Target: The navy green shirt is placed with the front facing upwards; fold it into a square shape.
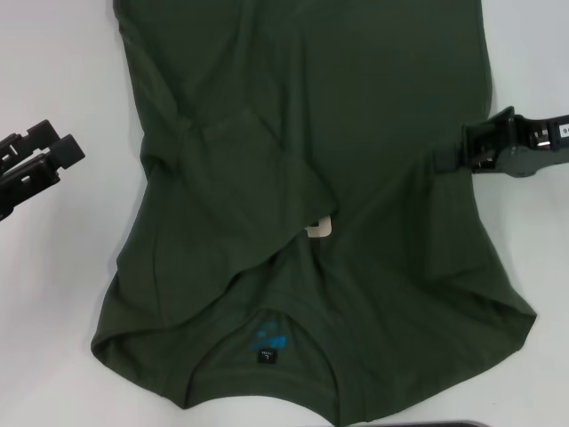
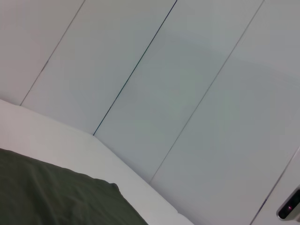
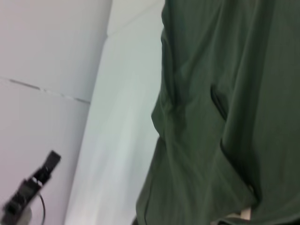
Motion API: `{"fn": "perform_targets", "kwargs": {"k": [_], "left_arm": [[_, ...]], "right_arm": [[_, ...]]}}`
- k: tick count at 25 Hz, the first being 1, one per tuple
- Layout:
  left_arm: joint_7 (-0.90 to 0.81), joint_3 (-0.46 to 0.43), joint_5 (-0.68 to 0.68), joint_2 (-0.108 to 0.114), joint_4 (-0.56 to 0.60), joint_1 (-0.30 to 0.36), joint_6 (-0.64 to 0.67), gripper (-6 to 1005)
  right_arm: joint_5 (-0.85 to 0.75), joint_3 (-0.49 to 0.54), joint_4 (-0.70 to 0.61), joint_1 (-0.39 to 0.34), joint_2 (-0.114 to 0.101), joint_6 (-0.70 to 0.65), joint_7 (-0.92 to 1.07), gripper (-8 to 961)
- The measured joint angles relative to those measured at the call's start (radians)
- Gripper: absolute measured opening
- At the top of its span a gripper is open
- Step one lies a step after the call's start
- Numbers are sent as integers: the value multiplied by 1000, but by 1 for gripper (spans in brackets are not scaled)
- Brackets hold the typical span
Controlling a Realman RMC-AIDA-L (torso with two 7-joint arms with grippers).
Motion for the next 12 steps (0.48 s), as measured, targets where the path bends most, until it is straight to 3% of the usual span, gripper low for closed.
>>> {"fn": "perform_targets", "kwargs": {"k": [12], "left_arm": [[0, -3, -22, -8, -3, 0, 1, 808]], "right_arm": [[81, 4, 129, -22, 9, 161, -20, 23]]}}
